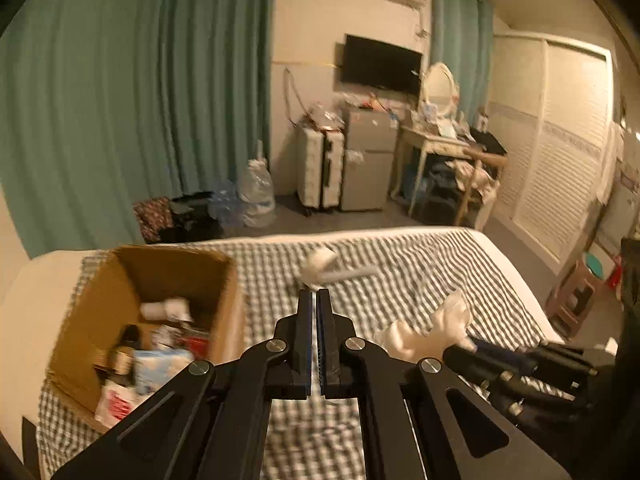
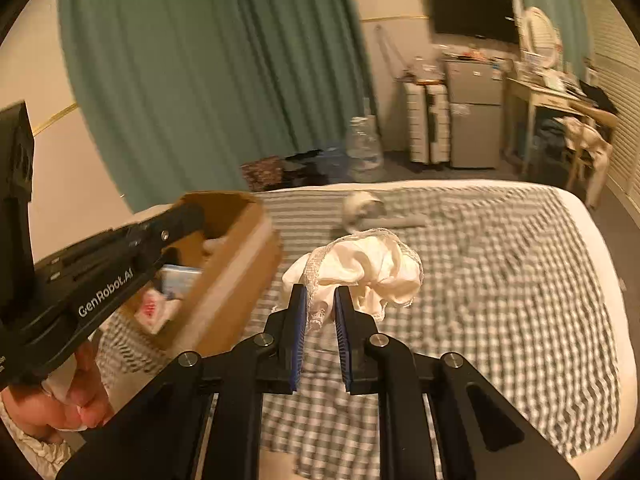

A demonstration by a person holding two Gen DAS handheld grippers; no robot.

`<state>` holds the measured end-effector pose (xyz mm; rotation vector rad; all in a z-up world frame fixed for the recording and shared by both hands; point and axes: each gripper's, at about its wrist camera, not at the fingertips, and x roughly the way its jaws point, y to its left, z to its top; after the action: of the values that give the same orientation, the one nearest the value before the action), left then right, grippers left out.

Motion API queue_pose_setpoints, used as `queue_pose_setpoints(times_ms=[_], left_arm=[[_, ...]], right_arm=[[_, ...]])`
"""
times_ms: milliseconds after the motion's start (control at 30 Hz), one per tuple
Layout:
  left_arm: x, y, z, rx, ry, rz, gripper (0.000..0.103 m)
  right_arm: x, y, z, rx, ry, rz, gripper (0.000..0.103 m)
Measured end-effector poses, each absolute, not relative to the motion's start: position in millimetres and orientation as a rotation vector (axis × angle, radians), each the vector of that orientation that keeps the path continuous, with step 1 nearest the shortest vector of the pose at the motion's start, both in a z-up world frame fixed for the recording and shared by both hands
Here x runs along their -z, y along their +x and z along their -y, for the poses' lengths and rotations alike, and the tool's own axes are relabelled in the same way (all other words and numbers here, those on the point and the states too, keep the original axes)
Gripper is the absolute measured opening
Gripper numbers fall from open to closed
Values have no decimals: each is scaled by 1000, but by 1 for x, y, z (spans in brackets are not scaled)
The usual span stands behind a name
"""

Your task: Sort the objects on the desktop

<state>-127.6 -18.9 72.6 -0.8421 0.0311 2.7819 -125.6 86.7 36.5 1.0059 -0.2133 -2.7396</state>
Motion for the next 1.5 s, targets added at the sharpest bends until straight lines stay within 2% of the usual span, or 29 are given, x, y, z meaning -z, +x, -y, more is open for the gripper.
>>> queue_pose_setpoints(times_ms=[267, 633, 667, 700, 733, 767, 800, 833, 900, 1100, 1233, 1367, 1500], left_arm=[[-87, -139, 103, -2935, -822, 51, 2], [-31, -168, 179, -3027, -1017, 54, 2], [-26, -171, 183, -3023, -1031, 60, 2], [-23, -172, 184, -3026, -1037, 59, 4], [-17, -174, 185, -3018, -1050, 51, 8], [-13, -176, 185, -3008, -1067, 39, 12], [-9, -178, 186, -3000, -1082, 27, 29], [-4, -179, 187, -3004, -1110, 10, 60], [1, -176, 190, -3043, -1109, 16, 82], [1, -167, 180, -3013, -1126, 4, 84], [-18, -158, 162, -2982, -1054, 22, 93], [-36, -151, 136, -2952, -1006, 53, 97], [-37, -146, 90, -2899, -965, 75, 100]], right_arm=[[-48, -171, 11, 2610, 972, 98, 14], [-17, -245, 103, 2464, 1038, 23, 14], [-16, -248, 105, 2460, 1030, 26, 15], [-16, -249, 106, 2458, 1020, 24, 23], [-16, -255, 108, 2470, 1008, 18, 41], [-16, -256, 108, 2487, 999, 10, 51], [-17, -258, 107, 2506, 990, 2, 64], [-18, -258, 104, 2521, 978, 1, 66], [-21, -263, 100, 2534, 981, 18, 66], [-35, -252, 50, 2631, 972, 85, 66], [-45, -233, -3, 2720, 973, 129, 66], [-50, -204, -62, 2837, 971, 174, 72], [-38, -179, -116, 2918, 1000, 257, 72]])
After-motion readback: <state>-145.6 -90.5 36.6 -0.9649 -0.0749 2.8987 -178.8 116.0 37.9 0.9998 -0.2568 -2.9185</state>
